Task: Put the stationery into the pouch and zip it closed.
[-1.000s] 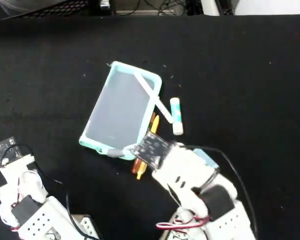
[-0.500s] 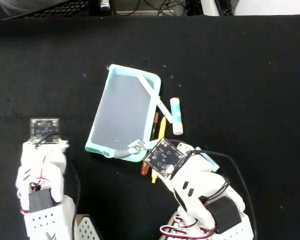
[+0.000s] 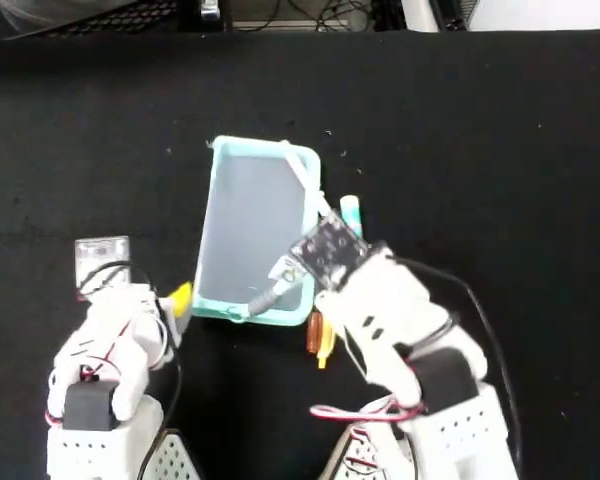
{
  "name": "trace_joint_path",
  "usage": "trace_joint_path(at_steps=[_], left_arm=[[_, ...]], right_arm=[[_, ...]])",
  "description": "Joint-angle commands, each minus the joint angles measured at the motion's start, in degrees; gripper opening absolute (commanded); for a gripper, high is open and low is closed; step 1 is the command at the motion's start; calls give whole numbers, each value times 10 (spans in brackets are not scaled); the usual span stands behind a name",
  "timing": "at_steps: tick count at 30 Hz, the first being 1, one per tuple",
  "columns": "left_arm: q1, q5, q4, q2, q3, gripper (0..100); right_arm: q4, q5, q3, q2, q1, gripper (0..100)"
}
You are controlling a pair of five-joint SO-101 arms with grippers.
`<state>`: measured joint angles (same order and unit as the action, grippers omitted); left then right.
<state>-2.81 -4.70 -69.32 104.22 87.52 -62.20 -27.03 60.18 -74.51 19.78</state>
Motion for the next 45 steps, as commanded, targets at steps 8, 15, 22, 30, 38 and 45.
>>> trace_joint_path(at_steps=[8, 15, 22, 30, 38, 45], left_arm=[[104, 76, -18, 4, -1, 230], [143, 79, -20, 4, -38, 230], [151, 80, -21, 4, -95, 230], [165, 80, 5, 4, -40, 230], [162, 100, 7, 4, -29, 230], [162, 133, 4, 4, -20, 230]], right_arm=[[11, 6, -188, 183, -8, 14], [12, 6, -301, 313, -8, 14], [7, 6, -417, 422, -9, 14], [-17, 6, -461, 474, -9, 14], [-17, 6, -467, 474, -9, 14], [-29, 3, -468, 474, -9, 14]])
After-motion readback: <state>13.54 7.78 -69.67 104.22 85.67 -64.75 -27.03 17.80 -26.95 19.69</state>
